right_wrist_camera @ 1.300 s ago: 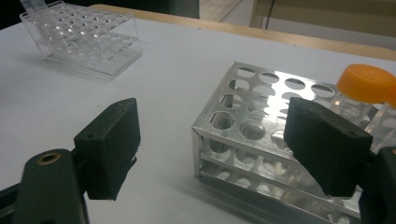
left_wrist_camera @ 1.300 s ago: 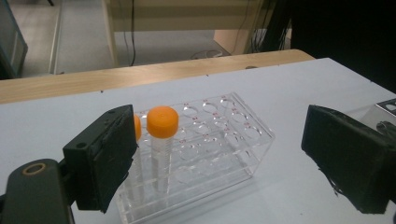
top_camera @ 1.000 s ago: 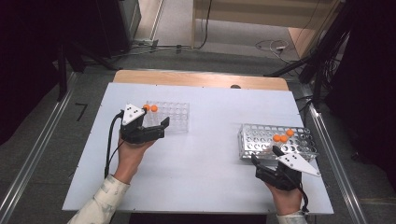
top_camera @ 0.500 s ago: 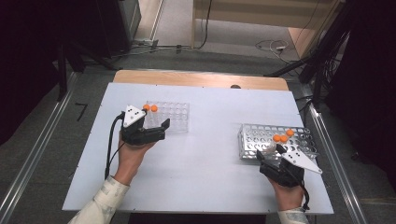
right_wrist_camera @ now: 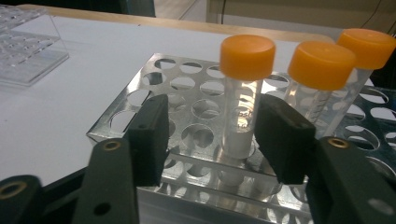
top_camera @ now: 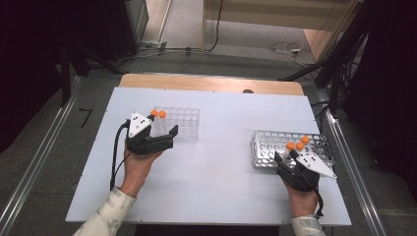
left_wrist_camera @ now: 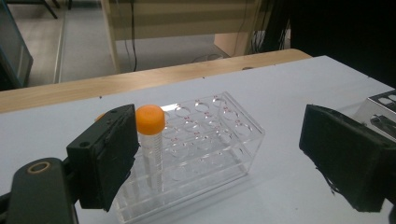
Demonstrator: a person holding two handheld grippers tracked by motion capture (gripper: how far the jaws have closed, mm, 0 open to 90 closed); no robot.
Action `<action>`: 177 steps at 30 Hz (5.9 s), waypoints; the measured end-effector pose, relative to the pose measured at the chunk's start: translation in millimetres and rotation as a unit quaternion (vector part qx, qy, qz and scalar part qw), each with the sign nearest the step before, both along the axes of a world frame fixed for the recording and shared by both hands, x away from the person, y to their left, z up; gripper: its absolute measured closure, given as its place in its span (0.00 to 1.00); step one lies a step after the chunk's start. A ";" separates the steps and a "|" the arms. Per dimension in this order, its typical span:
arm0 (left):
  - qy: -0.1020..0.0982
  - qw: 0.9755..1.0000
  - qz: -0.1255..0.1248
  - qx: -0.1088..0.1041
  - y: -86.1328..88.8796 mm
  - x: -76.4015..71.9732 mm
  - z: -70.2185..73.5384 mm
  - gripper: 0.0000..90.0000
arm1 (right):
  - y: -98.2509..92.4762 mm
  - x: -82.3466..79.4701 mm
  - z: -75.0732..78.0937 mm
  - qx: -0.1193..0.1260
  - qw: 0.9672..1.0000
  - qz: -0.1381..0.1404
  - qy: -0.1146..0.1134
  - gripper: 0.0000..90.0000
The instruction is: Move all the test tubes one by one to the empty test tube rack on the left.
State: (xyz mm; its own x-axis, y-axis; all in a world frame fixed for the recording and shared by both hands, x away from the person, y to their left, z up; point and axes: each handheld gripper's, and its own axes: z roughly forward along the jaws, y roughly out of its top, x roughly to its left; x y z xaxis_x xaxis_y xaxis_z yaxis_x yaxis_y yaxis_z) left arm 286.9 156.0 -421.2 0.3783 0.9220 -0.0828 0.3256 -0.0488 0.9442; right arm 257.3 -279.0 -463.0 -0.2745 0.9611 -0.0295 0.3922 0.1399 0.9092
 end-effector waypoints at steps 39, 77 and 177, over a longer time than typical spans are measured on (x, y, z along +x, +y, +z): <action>0.006 1.000 -0.006 0.001 -3.2 0.0 -1.5 0.14 | 0.6 -9.3 13.0 -0.013 0.998 -0.038 -0.054 0.80; 0.009 1.000 -0.026 0.011 -14.2 -3.2 -3.4 0.14 | 38.1 -41.1 30.5 0.023 0.994 0.057 -0.092 0.80; 0.004 0.991 -0.126 -0.046 -35.2 -3.8 5.2 0.78 | 123.9 -35.3 2.3 0.009 0.977 0.212 -0.004 0.30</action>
